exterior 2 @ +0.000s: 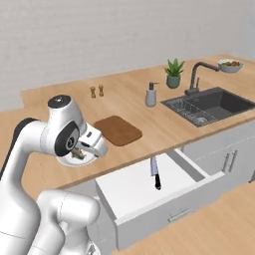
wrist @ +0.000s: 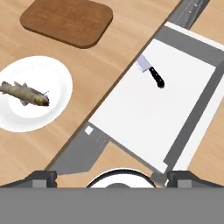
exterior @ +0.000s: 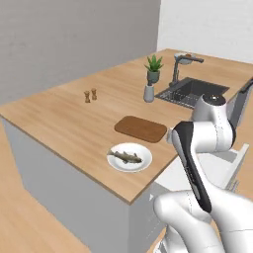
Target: Pick up the knife from the drawer and place it on the cutting board. Then place the meat from the plate to the cutting board.
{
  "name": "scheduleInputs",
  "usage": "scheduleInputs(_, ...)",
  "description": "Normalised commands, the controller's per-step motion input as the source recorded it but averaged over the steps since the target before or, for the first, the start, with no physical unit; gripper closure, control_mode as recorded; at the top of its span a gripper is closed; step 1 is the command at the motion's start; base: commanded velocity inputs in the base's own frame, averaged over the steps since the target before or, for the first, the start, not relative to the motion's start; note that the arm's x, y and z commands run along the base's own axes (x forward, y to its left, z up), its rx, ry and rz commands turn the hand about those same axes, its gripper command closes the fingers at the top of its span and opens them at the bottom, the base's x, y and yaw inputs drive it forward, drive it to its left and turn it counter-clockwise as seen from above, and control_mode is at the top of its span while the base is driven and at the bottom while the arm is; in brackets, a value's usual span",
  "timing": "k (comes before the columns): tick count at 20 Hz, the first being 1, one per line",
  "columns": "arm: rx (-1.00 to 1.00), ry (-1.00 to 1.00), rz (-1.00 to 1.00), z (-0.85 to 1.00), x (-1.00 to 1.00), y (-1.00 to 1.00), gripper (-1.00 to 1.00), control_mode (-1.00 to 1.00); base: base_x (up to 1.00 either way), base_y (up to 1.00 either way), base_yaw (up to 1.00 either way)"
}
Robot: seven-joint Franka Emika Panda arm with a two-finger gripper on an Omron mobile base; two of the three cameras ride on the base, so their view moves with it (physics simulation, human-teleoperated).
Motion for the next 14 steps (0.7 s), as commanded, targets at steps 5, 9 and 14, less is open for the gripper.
scheduleInputs(5,0.0,0.0,0.0,0.0,0.0,0.0,-1.0,1.0,0.26,0.35,-0.37)
scheduleInputs(9,0.0,0.0,0.0,0.0,0.0,0.0,-1.0,1.0,0.35,0.0,-0.25)
scheduleInputs(14,0.0,0.0,-0.01,0.0,0.08,0.0,-1.0,-1.0,0.32,0.0,-0.12)
